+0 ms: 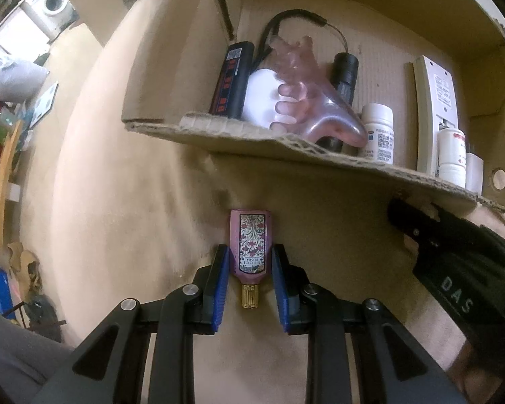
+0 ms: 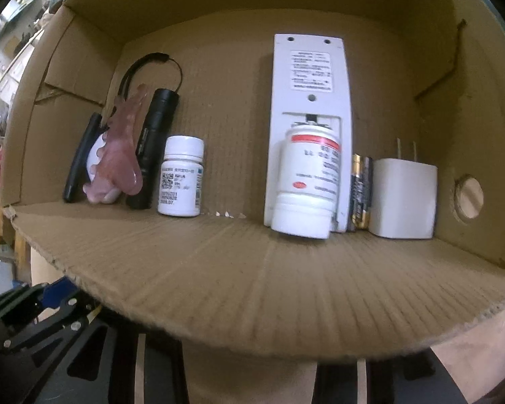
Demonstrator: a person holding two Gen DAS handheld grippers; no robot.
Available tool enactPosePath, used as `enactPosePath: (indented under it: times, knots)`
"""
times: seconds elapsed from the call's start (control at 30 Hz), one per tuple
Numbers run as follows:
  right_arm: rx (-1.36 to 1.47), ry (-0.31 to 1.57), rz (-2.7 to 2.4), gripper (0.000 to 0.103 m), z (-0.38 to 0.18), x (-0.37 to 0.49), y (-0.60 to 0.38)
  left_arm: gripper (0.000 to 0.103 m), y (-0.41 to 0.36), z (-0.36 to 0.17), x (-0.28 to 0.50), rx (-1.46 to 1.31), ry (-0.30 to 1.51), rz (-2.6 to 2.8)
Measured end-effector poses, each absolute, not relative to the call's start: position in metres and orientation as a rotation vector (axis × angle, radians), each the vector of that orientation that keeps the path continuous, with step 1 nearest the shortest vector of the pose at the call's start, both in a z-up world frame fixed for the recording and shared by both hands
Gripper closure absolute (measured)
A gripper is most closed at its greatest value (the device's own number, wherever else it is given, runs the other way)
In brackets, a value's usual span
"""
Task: Organize rigid objects
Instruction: 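Lift the perfume bottle with left gripper while right grasps the pink Hello Kitty case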
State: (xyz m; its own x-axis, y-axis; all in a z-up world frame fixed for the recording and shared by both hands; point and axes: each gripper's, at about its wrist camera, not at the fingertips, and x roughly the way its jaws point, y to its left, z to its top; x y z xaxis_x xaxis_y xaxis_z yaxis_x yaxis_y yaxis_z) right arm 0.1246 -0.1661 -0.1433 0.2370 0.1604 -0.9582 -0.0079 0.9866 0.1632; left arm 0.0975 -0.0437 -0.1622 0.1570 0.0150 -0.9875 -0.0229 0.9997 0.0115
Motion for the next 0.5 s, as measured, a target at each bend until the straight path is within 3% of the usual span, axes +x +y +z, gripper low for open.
enactPosePath:
  times: [0.5]
  knots:
    - [0.216,1.276,0.132,0.063,-0.110,0.068,-0.178,0.080,-0.043,-0.143,0.080,-0.001,1.370,0.034]
